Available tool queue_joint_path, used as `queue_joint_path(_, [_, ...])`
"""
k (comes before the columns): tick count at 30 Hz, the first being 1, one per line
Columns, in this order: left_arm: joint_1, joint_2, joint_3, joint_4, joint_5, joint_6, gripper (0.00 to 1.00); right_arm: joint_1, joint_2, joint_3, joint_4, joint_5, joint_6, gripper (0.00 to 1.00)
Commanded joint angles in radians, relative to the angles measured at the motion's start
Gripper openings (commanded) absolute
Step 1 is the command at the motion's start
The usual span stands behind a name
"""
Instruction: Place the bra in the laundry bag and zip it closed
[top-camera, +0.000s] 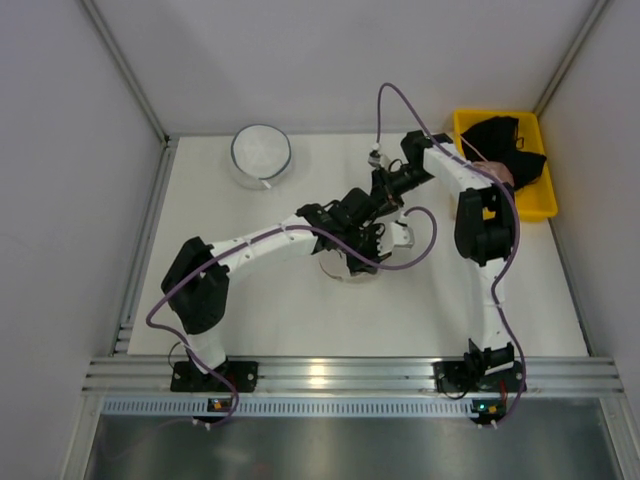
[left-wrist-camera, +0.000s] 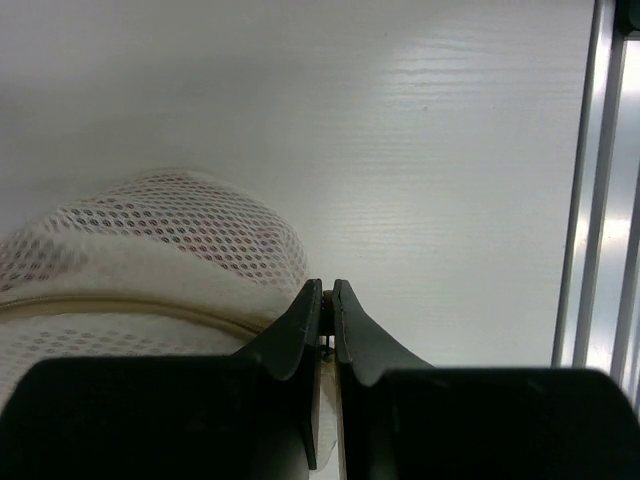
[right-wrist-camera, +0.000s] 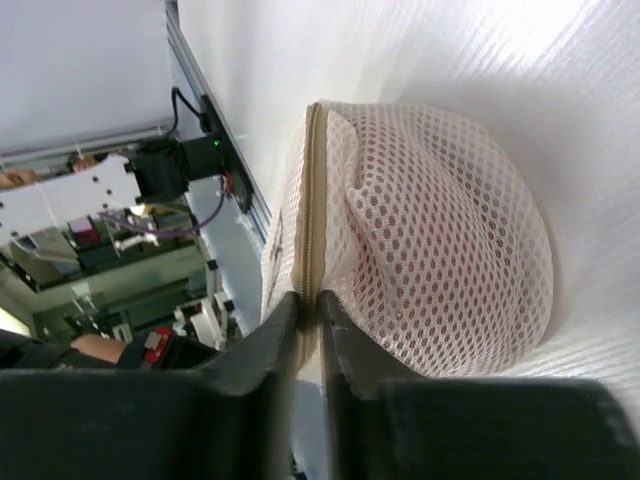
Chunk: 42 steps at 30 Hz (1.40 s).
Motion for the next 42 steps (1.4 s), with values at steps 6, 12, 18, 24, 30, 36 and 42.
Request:
queue_joint_path(6, [0.001,0.070,0.193,-0.034,0.012,-0.059,0.00,-0.078,-0.088,0.013,-0.051,0.029,-0.097,0.74])
queue_joint_path(12, [0.018,0.127,0.250,-0.034,-0.017,0.002,0.00,-0.120,-0.137,-0.085,-0.261,0.002,-0.273,0.79])
queue_joint_path(18, [0.021,0.170,0.304,-0.034,-0.020,0.038,0.00,-0.039,-0.141,-0.163,-0.288,-0.066,-0.322,0.80])
queue_joint_path(24, [0.022,0.170,0.307,-0.036,-0.014,0.033,0.00,0.024,-0.122,-0.175,-0.288,-0.067,-0.352,0.75])
queue_joint_path(30, [0.021,0.152,0.284,-0.034,-0.008,0.019,0.00,0.043,-0.105,-0.182,-0.286,-0.078,-0.370,0.00])
queue_joint_path(36, [0.010,0.078,0.142,-0.037,0.061,0.033,0.00,0.002,-0.044,-0.093,-0.256,-0.083,-0.309,0.00])
queue_joint_path(42, [-0.028,-0.022,-0.004,-0.042,0.084,0.067,0.00,-0.035,0.009,-0.010,-0.240,-0.077,-0.286,0.00])
